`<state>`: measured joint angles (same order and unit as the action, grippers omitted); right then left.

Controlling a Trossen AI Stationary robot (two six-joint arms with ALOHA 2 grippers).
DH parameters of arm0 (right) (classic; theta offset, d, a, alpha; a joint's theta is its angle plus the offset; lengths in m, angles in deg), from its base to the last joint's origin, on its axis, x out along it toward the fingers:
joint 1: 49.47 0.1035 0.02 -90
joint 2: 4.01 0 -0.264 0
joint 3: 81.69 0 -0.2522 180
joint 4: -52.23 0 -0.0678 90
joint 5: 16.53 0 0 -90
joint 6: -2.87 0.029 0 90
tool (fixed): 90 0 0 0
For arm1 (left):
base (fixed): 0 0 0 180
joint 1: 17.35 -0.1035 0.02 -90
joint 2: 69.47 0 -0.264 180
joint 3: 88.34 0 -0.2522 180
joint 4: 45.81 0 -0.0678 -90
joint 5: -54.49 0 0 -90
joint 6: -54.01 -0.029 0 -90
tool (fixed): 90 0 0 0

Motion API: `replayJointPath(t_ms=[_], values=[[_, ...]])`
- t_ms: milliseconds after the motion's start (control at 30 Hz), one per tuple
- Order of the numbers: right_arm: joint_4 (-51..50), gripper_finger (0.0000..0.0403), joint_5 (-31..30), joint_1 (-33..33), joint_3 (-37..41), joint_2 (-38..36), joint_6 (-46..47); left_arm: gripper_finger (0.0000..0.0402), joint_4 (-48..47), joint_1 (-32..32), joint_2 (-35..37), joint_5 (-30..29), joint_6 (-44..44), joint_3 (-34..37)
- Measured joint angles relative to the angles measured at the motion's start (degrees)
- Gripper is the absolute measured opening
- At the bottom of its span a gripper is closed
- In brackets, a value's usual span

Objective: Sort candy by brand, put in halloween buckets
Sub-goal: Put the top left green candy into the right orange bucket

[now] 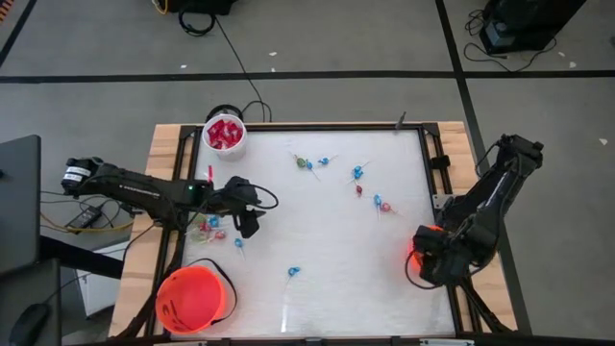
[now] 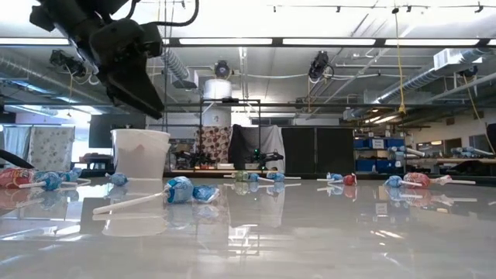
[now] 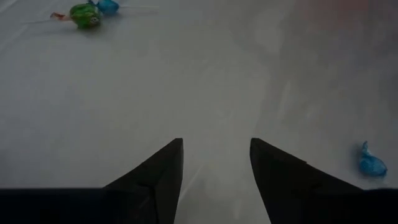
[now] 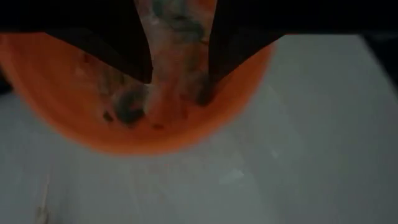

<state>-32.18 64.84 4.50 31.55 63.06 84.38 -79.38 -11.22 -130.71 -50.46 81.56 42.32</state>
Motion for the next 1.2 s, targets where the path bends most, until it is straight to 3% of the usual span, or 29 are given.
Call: replayJointPath(t_ms=[233,500,600,733,867,1000,1200], values=[[-1.31,0.0169,-12.57,3.32,-7.49,-2.12,0.0,0.0192,-5.25,0.0,0.66,-0.27,4.24,0.0],[-0.88,0.0168,-28.1,2.21,-8.65,-1.98,-1.15,0.0192,-9.73,0.0,0.66,-0.18,7.31,0.0],[1.04,0.0168,-34.09,-0.62,-8.65,-1.47,-5.78,0.0192,-10.88,0.0,0.66,0.49,7.39,-0.03],[8.82,0.0168,-38.7,-6.27,-8.64,-0.71,-18.83,0.0192,-18.73,0.0,0.6,2.51,8.79,-2.71],[21.02,0.0168,-38.78,-13.28,-5.98,-0.62,-33.93,0.0192,-26.88,0.01,0.64,3.5,11.43,-5.96],[37.36,0.0168,-34.54,-21.75,0.18,-0.62,-46.45,0.0189,-33.01,0.0,0.63,7.11,13.41,-6.99],[70.67,0.0168,-15.05,-35.78,12.31,-0.6,-63.54,0.0188,-39.92,-0.11,0.62,7.02,18.71,-6.99]])
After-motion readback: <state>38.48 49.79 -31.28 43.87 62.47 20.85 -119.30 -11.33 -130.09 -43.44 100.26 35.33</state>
